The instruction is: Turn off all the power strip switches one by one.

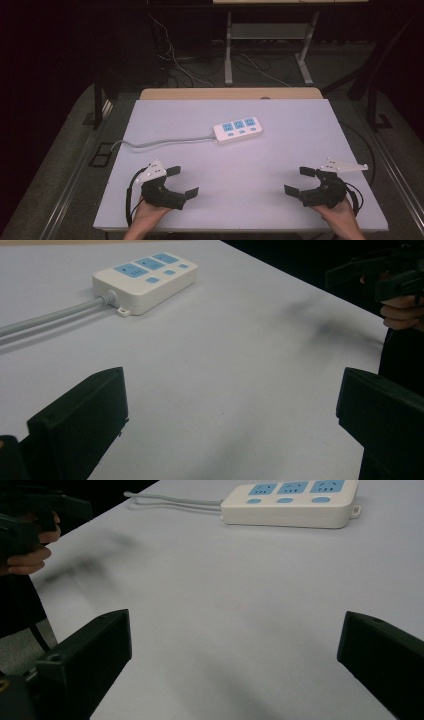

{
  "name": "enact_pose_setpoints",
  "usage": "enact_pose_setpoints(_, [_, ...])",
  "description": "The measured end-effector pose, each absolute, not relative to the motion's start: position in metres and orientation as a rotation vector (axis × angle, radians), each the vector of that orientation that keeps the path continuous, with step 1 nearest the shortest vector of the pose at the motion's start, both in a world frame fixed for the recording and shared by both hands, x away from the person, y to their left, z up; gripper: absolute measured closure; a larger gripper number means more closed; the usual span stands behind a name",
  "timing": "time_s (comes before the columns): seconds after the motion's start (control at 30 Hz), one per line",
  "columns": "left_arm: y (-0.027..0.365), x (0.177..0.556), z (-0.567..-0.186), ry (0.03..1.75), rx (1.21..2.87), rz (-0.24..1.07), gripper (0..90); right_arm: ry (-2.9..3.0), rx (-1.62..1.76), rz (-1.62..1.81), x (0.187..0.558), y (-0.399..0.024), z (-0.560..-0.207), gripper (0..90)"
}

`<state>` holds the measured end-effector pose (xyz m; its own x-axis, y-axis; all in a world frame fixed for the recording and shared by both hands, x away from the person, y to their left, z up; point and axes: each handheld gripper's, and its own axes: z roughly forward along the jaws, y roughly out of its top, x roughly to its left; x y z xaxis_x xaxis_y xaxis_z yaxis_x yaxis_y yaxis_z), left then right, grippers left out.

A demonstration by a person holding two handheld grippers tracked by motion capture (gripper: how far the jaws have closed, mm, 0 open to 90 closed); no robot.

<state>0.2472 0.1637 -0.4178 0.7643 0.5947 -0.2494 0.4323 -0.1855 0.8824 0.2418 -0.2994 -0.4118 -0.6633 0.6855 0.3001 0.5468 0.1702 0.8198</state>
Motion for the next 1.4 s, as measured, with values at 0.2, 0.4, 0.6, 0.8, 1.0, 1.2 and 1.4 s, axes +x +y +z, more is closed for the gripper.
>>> enact_pose_setpoints(0.2, [0.161, 0.248, -0.419, 0.781, 1.826, 0.173, 0.0, 2.303, 1.211, 1.510, 0.242, -0.298, -0.413, 0.9])
enact_pose_setpoints(0.4, [0.161, 0.249, -0.420, 0.781, 1.831, 0.164, 0.0, 2.306, 1.211, 1.514, 0.243, -0.299, -0.412, 0.9])
enact_pose_setpoints(0.6, [0.163, 0.250, -0.421, 0.769, 1.827, 0.136, 0.0, 2.333, 1.207, 1.515, 0.243, -0.296, -0.412, 0.9])
enact_pose_setpoints(0.8, [0.162, 0.250, -0.421, 0.766, 1.841, 0.137, 0.0, 2.351, 1.200, 1.516, 0.244, -0.295, -0.412, 0.9])
enact_pose_setpoints(1.0, [0.161, 0.251, -0.420, 0.765, 1.864, 0.140, 0.0, 2.365, 1.196, 1.510, 0.244, -0.294, -0.413, 0.9])
enact_pose_setpoints(1.2, [0.160, 0.252, -0.418, 0.761, 1.888, 0.125, 0.0, 2.367, 1.198, 1.500, 0.244, -0.295, -0.413, 0.9])
enact_pose_setpoints(1.4, [0.153, 0.256, -0.415, 0.746, 1.940, 0.102, 0.0, 2.357, 1.202, 1.494, 0.244, -0.297, -0.413, 0.9])
